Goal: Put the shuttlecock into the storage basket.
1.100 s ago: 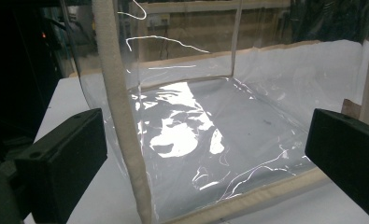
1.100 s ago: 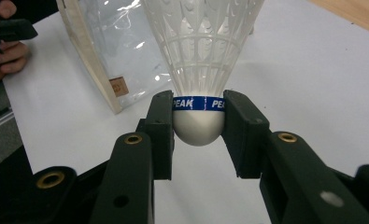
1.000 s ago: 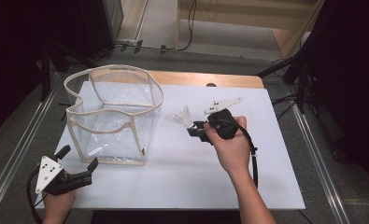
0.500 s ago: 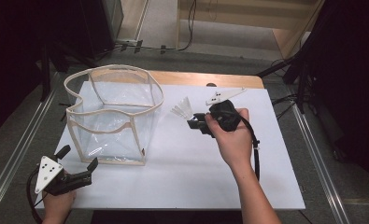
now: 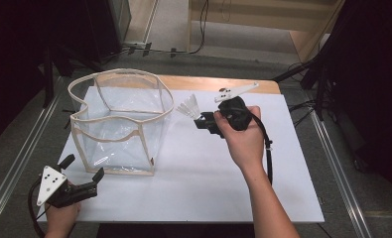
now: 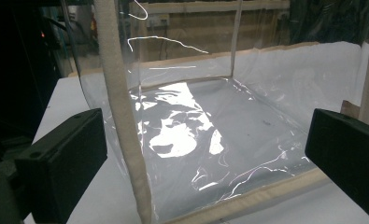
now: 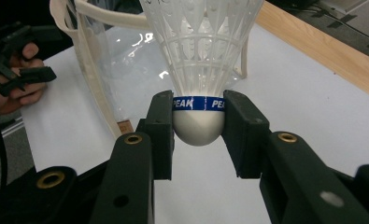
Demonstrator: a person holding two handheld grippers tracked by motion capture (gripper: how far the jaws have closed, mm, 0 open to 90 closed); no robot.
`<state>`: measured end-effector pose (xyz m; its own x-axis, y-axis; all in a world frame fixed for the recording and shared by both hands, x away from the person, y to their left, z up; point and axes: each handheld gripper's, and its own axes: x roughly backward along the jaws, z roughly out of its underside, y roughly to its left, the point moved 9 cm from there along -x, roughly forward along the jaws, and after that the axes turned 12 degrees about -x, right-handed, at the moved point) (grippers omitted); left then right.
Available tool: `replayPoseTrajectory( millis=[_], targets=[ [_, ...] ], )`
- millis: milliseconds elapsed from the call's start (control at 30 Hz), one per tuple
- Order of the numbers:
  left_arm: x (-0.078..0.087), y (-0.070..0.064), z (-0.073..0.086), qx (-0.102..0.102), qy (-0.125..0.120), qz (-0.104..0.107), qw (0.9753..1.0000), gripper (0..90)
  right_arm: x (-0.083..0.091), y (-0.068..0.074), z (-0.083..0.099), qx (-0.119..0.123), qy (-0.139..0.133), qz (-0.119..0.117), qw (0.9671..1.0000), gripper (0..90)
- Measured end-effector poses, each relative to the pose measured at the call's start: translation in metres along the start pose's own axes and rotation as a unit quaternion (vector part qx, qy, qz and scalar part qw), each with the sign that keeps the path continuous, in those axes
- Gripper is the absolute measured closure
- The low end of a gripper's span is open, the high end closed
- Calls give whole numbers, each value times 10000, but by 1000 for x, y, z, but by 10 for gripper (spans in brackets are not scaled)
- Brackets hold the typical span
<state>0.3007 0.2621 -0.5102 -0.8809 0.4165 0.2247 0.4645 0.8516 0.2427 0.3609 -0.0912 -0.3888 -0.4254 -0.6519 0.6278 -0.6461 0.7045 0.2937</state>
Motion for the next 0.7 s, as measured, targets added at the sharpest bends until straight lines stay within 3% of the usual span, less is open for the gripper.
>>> replayPoseTrajectory(
  millis=[500,700],
  targets=[
    [0,0,0,23,-16,-6,10000,0,-13,10,-23,176,-10,-110,9998,633],
    [-1,-2,0,-68,10,-31,10000,0,-19,12,-31,170,-17,-195,9997,634]
  ],
)
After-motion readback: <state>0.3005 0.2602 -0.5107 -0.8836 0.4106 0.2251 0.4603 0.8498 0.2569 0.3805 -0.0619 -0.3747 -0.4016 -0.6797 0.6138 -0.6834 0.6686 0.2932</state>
